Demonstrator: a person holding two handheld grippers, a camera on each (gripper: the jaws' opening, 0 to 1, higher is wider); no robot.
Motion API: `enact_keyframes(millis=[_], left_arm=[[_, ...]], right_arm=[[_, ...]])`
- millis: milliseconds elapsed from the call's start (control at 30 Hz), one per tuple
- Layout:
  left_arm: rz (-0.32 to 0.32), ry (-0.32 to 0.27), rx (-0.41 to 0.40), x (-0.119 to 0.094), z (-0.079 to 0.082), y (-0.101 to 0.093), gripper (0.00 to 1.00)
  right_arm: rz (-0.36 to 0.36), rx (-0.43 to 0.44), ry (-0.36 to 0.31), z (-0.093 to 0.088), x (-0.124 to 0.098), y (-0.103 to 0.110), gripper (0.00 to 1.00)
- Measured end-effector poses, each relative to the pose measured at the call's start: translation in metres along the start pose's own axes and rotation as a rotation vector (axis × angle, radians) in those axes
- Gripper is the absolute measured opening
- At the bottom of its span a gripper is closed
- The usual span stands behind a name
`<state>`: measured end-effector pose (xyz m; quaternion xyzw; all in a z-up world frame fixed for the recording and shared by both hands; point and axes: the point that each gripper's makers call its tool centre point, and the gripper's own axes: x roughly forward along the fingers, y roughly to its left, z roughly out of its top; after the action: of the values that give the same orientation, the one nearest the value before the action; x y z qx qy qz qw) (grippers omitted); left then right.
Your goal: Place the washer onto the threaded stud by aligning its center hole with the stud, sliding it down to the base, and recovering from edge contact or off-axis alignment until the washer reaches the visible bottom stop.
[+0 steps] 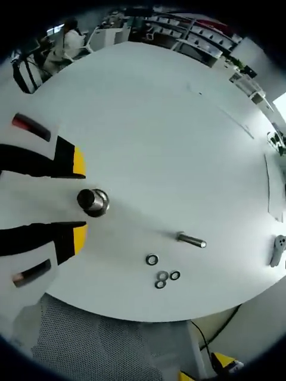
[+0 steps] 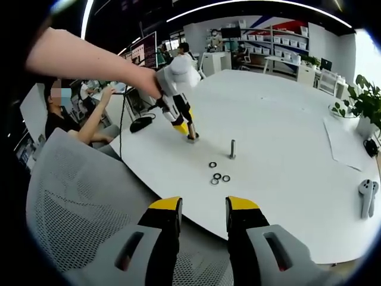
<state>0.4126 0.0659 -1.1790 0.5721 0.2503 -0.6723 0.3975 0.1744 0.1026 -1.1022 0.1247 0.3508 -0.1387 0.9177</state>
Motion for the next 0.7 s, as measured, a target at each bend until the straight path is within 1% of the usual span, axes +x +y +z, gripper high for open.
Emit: enact_keyframes(millis=[33, 67, 133, 167, 233, 300, 333, 400, 467, 500, 533, 600, 667, 700], left_arm=[[0.003, -0.007, -0.002, -0.003, -0.002, 0.004, 0.28], [0.008, -0.007, -0.006, -0.006, -0.004, 0.003, 0.28], [0.016, -0.011, -0.008, -0.012, -0.006, -0.003, 0.28], [0.02, -0.021, -0.014, -0.019, -0.008, -0.007, 0.28], [0.047, -0.077, -0.061, -0.029, -0.006, -0.007, 0.28], [0.056, -0.138, -0.121, -0.041, -0.001, -0.009, 0.28], [0.058, -0.158, -0.144, -0.044, -0.001, -0.011, 0.28], [0.065, -0.194, -0.189, -0.049, -0.007, -0.016, 0.28], [0.063, -0.241, -0.214, -0.06, -0.003, -0.03, 0.28], [0.065, -0.254, -0.219, -0.063, -0.003, -0.031, 0.28], [0.072, -0.28, -0.221, -0.069, -0.002, -0.037, 0.28], [0.067, -0.3, -0.224, -0.078, -0.006, -0.05, 0.28], [0.072, -0.322, -0.24, -0.078, -0.011, -0.055, 0.28], [0.07, -0.345, -0.251, -0.084, -0.013, -0.06, 0.28]], right_arm=[[0.001, -0.001, 0.002, 0.0, 0.0, 0.0, 0.32], [0.002, 0.0, 0.007, -0.001, 0.0, 0.0, 0.32], [0.002, -0.003, 0.012, -0.002, 0.0, 0.001, 0.32], [0.001, -0.005, 0.014, -0.003, 0.0, 0.001, 0.32], [-0.001, -0.006, 0.013, -0.003, -0.001, 0.0, 0.32], [-0.003, -0.007, 0.012, -0.002, 0.001, -0.001, 0.32], [-0.004, -0.006, 0.012, -0.002, -0.001, 0.0, 0.32], [-0.008, -0.005, 0.013, -0.003, -0.002, -0.001, 0.32], [-0.006, -0.005, 0.013, -0.003, -0.002, -0.001, 0.32], [-0.004, -0.009, 0.014, -0.003, -0.002, 0.0, 0.32], [-0.001, -0.015, 0.015, -0.003, -0.002, 0.001, 0.32], [0.004, -0.022, 0.021, -0.003, 0.0, 0.002, 0.32], [0.011, -0.029, 0.026, -0.004, 0.0, 0.004, 0.32], [0.012, -0.032, 0.027, -0.004, 0.0, 0.004, 0.32]])
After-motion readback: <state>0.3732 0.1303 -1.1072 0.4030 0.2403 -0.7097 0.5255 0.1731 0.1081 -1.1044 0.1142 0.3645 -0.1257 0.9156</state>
